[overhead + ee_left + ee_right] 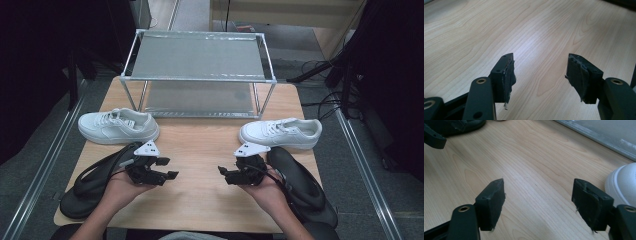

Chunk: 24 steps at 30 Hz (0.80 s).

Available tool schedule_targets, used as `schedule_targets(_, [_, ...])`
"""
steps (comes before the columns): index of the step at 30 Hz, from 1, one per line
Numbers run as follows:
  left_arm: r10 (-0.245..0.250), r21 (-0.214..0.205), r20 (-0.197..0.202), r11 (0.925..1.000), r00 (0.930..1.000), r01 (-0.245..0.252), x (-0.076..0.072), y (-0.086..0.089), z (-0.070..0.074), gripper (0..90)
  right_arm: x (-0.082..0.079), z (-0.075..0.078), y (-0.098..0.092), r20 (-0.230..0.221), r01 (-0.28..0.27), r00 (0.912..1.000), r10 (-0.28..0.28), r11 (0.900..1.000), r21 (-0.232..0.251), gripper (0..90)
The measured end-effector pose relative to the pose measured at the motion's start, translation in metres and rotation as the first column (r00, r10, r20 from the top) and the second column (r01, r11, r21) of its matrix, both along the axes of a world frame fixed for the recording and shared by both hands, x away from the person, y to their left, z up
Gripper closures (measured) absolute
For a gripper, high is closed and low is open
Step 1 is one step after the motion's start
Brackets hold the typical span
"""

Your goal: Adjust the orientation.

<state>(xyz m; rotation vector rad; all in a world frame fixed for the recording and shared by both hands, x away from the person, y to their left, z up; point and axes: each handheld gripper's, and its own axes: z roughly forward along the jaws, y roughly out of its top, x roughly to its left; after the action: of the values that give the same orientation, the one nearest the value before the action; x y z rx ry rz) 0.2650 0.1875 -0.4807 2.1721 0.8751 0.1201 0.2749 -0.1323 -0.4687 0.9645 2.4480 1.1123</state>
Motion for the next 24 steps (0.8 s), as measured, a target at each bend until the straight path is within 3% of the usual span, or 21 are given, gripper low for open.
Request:
schedule_targets(3, [-0.007, 0.005, 0.005, 1.0, 1.0, 0.007, 0.0, -0.001, 0.0, 37.8, 0.0, 0.002, -0.003, 0.017, -0.005, 0.9998, 0.005, 0.9998, 0.018, 38.7])
schedule_targets(7, [0.002, 0.012, 0.009, 0.9999, 1.0, -0.003, 0.001, 0.0, -0.001, 36.4, -0.001, 0.008, -0.008, 0.022, -0.03, 0.9994, 0.028, 0.9955, 0.09, 47.1])
schedule_targets(10, [0.005, 0.001, 0.007, 1.0, 1.0, -0.005, 0.002, 0.002, -0.001, 36.5, -0.004, 0.01, -0.01, 0.037, -0.04, 0.9987, 0.036, 0.9935, 0.107, 49.0])
schedule_targets(14, [-0.006, 0.002, 0.008, 1.0, 0.9999, 0.006, 0.002, 0.003, -0.001, 36.4, -0.004, 0.01, -0.01, 0.028, -0.022, 0.9994, 0.018, 0.9904, 0.136, 45.2])
schedule_targets(15, [-0.005, 0.004, 0.011, 1.0, 0.9999, 0.005, 0.002, 0.003, -0.001, 35.9, -0.005, 0.011, -0.009, 0.016, -0.037, 0.9993, 0.035, 0.9885, 0.146, 45.1])
schedule_targets(20, [0.009, 0.0, 0.015, 1.0, 0.9998, -0.009, 0.004, 0.005, 0.0, 34.5, -0.009, 0.011, -0.009, 0.04, -0.041, 0.9986, 0.036, 0.991, 0.128, 50.0])
schedule_targets(24, [0.005, -0.002, 0.008, 1.0, 1.0, -0.005, 0.005, 0.007, 0.001, 34.6, -0.002, 0.01, -0.014, -0.051, -0.052, 0.9968, 0.061, 0.9851, 0.164, 53.6])
